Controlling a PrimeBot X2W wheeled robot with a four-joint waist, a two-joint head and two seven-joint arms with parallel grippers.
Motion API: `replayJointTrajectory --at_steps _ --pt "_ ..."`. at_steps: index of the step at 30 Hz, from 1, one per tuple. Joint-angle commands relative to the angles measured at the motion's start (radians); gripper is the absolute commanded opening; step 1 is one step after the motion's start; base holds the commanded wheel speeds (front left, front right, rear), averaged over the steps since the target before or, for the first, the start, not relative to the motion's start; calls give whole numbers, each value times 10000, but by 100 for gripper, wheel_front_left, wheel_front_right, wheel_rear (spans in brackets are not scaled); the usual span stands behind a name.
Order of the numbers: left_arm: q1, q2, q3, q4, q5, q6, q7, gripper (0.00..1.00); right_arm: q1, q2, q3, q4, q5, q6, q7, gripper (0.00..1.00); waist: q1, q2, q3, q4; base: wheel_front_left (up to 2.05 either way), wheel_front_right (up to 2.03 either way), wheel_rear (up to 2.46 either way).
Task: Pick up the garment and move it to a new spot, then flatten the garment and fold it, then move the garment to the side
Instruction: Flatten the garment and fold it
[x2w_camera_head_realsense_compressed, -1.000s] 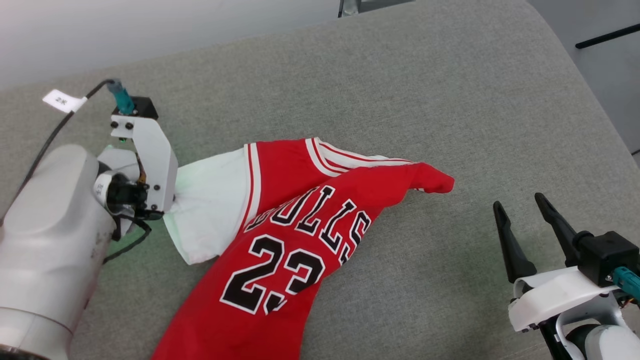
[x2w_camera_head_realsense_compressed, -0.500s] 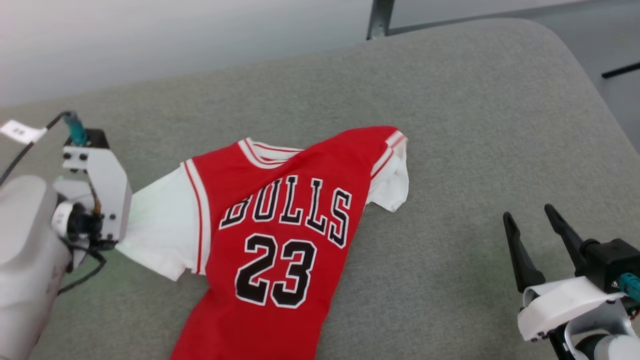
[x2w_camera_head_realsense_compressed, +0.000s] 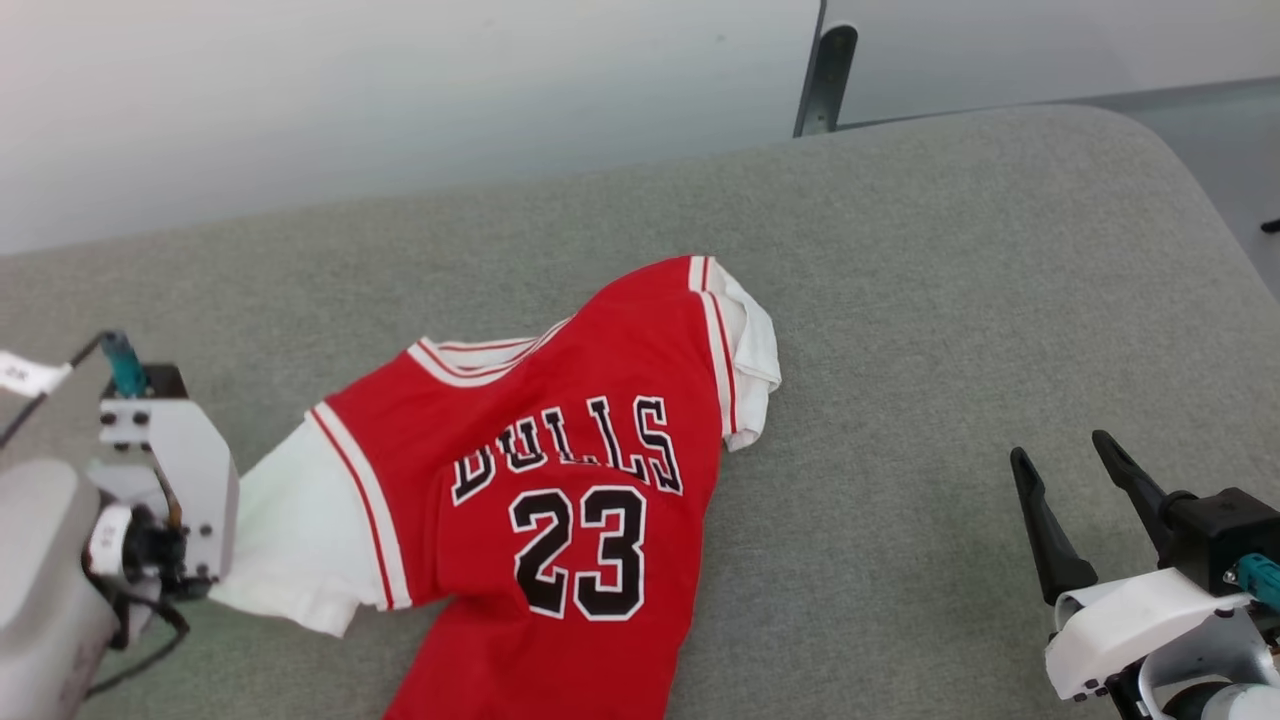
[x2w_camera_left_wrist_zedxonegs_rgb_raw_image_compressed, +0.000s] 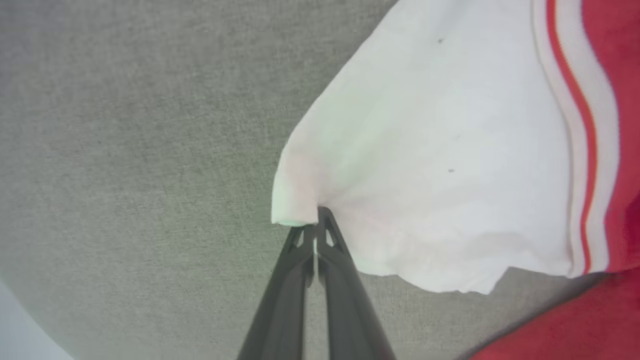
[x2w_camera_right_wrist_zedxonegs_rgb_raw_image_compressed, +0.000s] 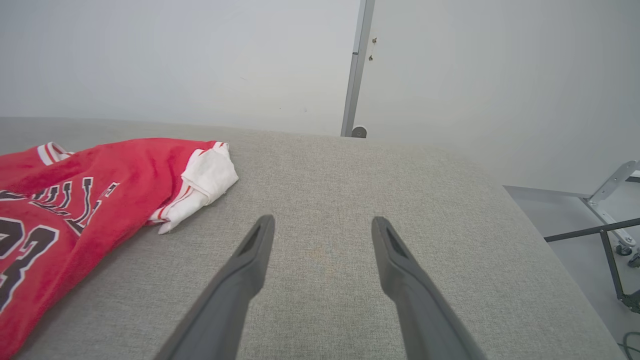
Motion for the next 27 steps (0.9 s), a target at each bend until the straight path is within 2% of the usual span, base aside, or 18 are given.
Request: replayJointTrajectory --at_steps 1,5,8,9,11,12,20,23,27 --pt "233 85 -1 -46 2 67 11 0 124 -65 4 -21 44 -10 12 100 0 0 -105 89 0 0 0" --pt "596 120 143 -312 -212 197 -175 0 136 -117 36 -56 77 -10 106 100 0 0 -202 144 0 0 0" --pt "772 87 275 -504 -323 107 -504 0 122 -131 86 -80 102 -10 173 100 0 0 -274 184 0 0 0" --pt "820 51 313 -547 -339 96 -648 11 126 -133 90 -88 120 -10 188 100 0 0 -301 198 0 0 0" --pt "812 -17 367 -621 -306 58 -1011 48 133 -162 119 -75 138 -10 215 100 0 0 -361 226 0 0 0" --pt "792 -61 398 -668 -303 24 -1204 98 126 -169 141 -70 148 -10 221 100 0 0 -393 238 0 0 0" --pt "707 -347 451 -837 -197 -235 -2305 100 115 -271 370 -34 214 -10 254 100 0 0 -847 338 0 0 0" --pt "691 -495 519 -1072 -75 -351 -3040 100 120 -292 423 5 227 -10 250 100 0 0 -1017 425 0 0 0" --pt "952 -663 594 -1436 -40 -712 -4120 100 147 -317 477 69 253 -10 265 100 0 0 -1255 582 0 0 0"
